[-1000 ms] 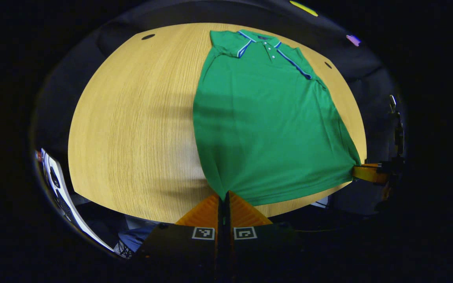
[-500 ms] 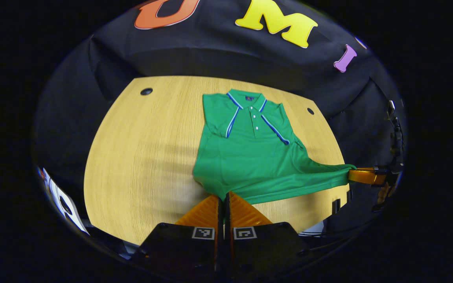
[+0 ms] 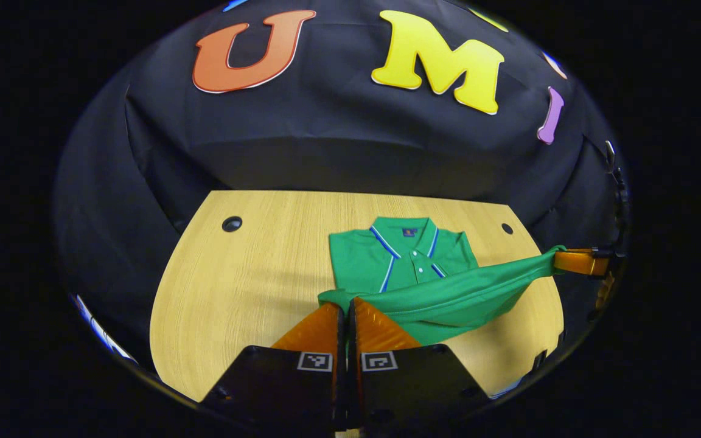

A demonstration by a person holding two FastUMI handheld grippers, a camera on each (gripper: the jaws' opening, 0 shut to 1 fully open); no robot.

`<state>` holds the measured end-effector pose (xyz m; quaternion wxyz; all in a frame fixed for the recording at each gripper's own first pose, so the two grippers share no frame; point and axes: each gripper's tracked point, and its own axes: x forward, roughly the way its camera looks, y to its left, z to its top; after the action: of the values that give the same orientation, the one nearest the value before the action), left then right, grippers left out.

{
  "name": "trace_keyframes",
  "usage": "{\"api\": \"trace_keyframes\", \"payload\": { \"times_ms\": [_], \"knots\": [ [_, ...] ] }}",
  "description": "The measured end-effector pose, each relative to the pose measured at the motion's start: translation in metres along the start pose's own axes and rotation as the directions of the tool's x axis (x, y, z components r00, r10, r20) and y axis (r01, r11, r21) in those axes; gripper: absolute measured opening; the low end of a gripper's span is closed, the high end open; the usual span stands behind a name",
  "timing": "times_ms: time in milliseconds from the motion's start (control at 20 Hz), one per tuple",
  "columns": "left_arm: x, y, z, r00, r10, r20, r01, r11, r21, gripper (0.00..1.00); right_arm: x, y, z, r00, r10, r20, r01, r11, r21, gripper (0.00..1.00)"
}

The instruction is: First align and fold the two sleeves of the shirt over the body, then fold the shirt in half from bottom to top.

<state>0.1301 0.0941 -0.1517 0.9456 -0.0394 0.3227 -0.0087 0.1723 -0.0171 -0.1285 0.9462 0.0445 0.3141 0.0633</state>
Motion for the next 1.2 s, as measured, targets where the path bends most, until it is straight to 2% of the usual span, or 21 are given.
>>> {"api": "trace_keyframes", "payload": {
  "times_ms": [100,150,200,350,550,800,1050,1100,1200],
  "knots": [
    [0.034,0.005,0.012,1.0,0.006,0.024,-0.006,1.0,-0.021,0.03,0.037,-0.004,0.015,1.0,0.005,0.021,-0.005,1.0,0.018,0.02],
    [0.052,0.007,0.017,0.999,0.013,0.036,-0.012,1.0,-0.025,0.03,0.057,-0.008,0.019,1.0,0.004,0.026,-0.005,1.0,0.028,0.0],
    [0.071,0.009,0.02,0.999,0.015,0.047,-0.014,0.999,-0.029,0.03,0.077,-0.011,0.022,1.0,0.0,0.027,-0.001,0.999,0.036,0.02],
    [0.125,0.005,0.023,0.999,0.015,0.038,-0.013,0.999,-0.045,0.03,0.134,-0.026,0.021,0.999,-0.036,0.021,0.035,0.998,0.057,0.02],
    [0.184,-0.001,0.026,0.999,0.014,0.029,-0.013,1.0,-0.008,0.04,0.195,-0.05,0.012,0.997,-0.075,-0.01,0.076,0.996,0.052,0.02],
    [0.222,0.003,0.013,1.0,0.019,-0.019,-0.019,0.999,0.032,0.03,0.23,-0.068,0.007,0.996,-0.091,-0.014,0.092,0.99,0.106,0.0],
    [0.238,0.004,0.003,0.999,0.027,-0.038,-0.025,0.999,0.034,0.06,0.248,-0.069,0.002,0.994,-0.106,-0.018,0.107,0.993,0.057,0.03],
    [0.24,0.003,0.0,0.999,0.027,-0.042,-0.026,0.999,0.028,0.07,0.248,-0.072,0.004,0.993,-0.114,-0.012,0.115,0.992,0.055,0.0],
    [0.242,0.002,-0.001,0.999,0.03,-0.043,-0.029,0.999,0.036,0.08,0.251,-0.069,0.005,0.993,-0.118,-0.01,0.118,0.99,0.071,0.04]
  ]
}}
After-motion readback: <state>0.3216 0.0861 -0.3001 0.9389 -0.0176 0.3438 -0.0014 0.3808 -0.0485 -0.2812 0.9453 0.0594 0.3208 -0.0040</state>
